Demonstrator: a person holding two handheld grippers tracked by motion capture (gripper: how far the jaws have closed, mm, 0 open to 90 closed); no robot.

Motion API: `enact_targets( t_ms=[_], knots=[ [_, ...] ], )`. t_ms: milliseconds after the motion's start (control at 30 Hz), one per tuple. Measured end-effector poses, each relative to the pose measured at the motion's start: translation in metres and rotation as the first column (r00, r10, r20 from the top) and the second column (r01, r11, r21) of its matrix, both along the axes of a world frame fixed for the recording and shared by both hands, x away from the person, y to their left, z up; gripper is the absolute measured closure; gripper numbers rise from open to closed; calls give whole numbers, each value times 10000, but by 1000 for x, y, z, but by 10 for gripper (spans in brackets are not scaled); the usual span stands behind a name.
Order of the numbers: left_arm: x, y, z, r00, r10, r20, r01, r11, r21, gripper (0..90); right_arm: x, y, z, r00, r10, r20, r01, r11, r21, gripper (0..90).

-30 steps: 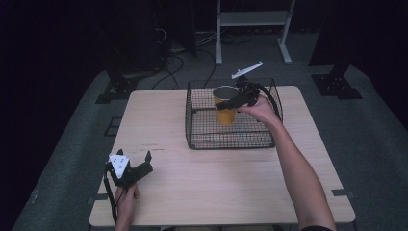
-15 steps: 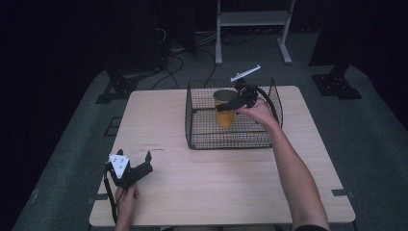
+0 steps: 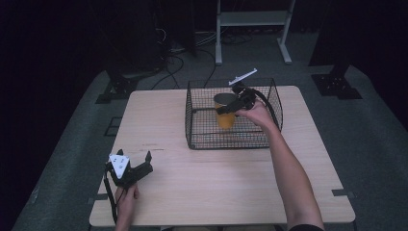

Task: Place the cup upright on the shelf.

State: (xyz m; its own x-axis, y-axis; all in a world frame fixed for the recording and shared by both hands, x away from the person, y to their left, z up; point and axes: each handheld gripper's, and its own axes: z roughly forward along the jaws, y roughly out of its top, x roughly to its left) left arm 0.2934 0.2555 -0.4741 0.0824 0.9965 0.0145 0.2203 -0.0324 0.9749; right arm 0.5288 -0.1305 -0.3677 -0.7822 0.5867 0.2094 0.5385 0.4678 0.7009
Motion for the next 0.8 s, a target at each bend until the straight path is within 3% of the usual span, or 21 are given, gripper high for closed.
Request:
enact_targets(
  t_ms=[400,800],
  knots=[
    [0,0,0,10000,0,18,0,10000,18,8,7,0,-21,9989,-349,-313,329,9974,-644,129],
    [0,-1,0,10000,9,20,-9,10000,30,8,7,3,-29,9990,-452,-18,445,9902,-1327,129]
  ],
)
